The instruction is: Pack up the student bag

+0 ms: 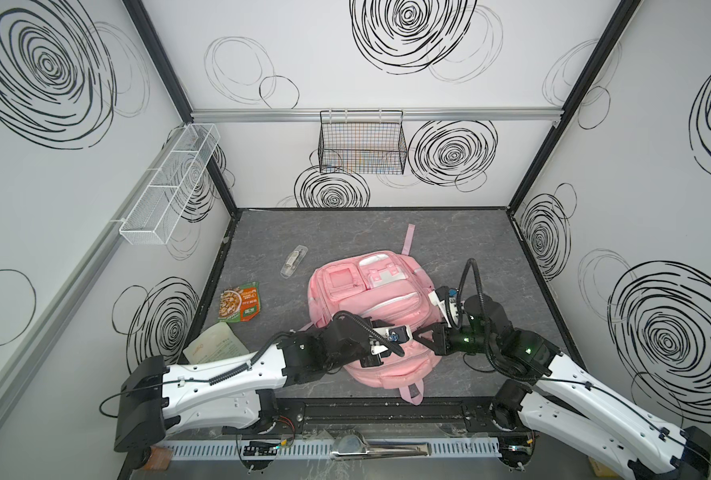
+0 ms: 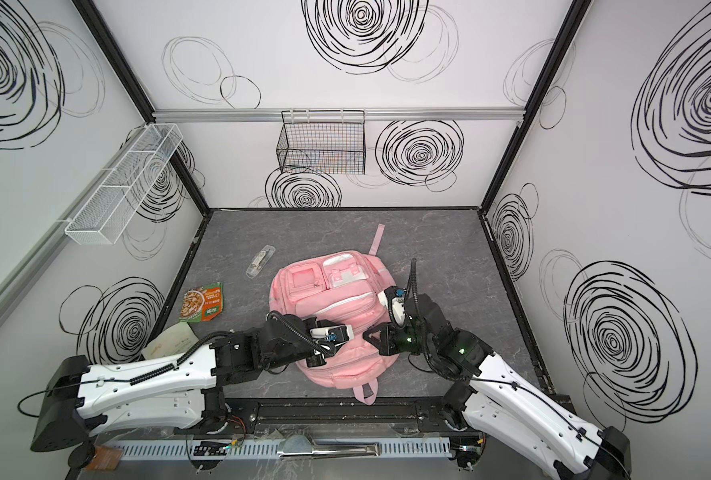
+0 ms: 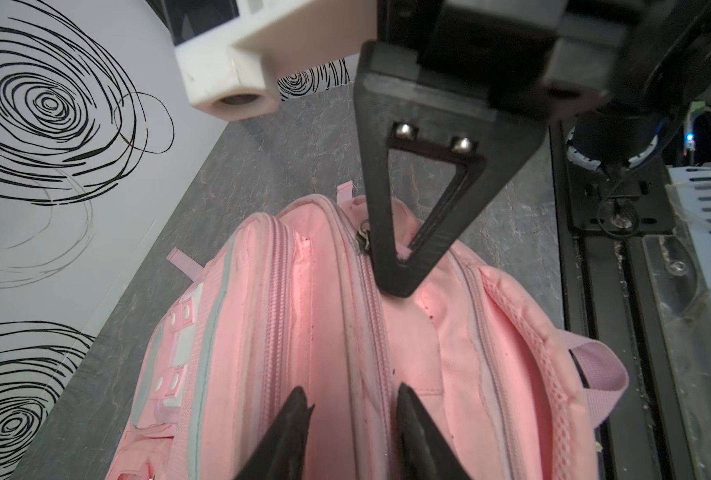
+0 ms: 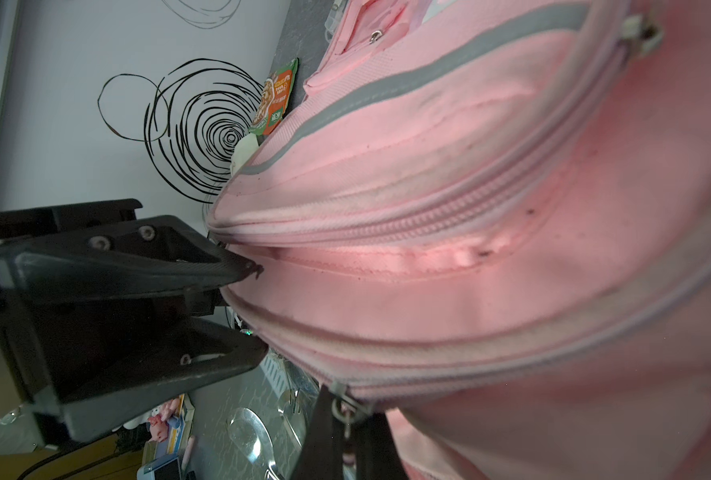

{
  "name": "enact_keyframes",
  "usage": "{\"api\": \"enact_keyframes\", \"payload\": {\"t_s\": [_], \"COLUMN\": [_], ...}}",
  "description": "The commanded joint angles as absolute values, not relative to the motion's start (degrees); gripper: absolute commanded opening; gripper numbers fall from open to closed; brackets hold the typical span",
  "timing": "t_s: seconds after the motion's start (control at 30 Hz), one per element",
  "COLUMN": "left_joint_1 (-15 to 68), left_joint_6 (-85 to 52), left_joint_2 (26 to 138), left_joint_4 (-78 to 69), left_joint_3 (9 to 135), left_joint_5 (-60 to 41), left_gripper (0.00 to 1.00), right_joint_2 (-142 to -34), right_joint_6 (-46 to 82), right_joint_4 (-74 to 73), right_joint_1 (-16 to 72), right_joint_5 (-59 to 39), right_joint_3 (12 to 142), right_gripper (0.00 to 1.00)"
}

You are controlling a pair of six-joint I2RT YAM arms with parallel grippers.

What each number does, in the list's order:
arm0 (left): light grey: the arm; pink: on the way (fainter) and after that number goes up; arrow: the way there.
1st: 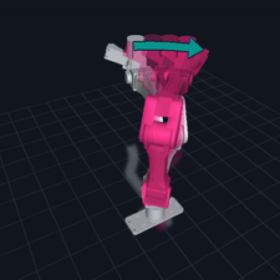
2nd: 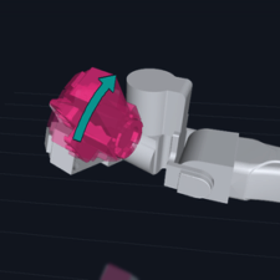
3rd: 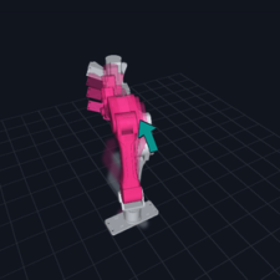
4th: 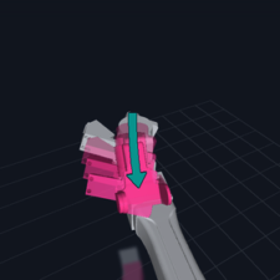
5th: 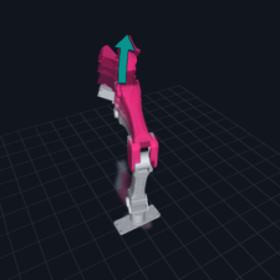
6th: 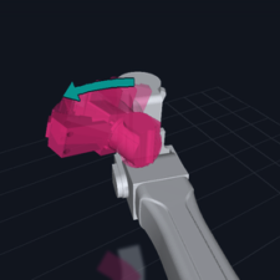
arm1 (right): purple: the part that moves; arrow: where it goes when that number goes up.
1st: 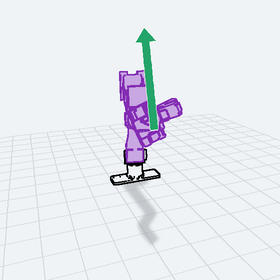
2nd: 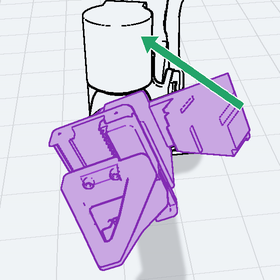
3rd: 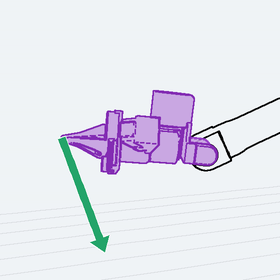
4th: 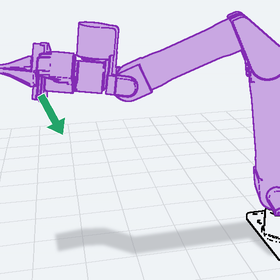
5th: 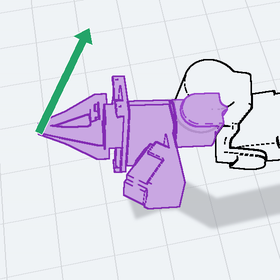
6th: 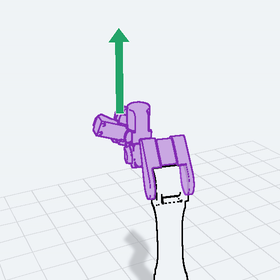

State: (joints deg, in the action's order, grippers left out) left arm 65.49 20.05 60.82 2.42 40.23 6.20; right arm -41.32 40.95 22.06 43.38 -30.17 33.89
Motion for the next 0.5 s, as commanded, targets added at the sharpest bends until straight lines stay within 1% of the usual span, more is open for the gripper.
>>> {"api": "enact_keyframes", "payload": {"t_s": [0.0,0.33,0.37,0.47], "left_joint_1": [64.06,63.63,63.63,63.47], "left_joint_6": [17.95,16.87,17.09,17.92], "left_joint_2": [60.73,63.42,63.74,64.26], "left_joint_4": [0.00,0.24,0.53,1.68], "left_joint_3": [39.74,41.50,41.73,42.06], "left_joint_5": [4.27,-0.12,-0.18,0.39], "left_gripper": [0.40,0.39,0.37,0.26], "right_joint_2": [-40.52,-42.13,-42.35,-42.31], "right_joint_6": [41.38,40.50,40.50,40.01], "right_joint_4": [12.27,8.24,8.28,9.57], "right_joint_1": [45.00,49.25,49.70,50.27], "right_joint_5": [-31.05,-30.46,-29.93,-28.48], "right_joint_3": [34.82,35.68,35.72,35.90], "right_gripper": [0.00,0.00,0.00,0.00]}}
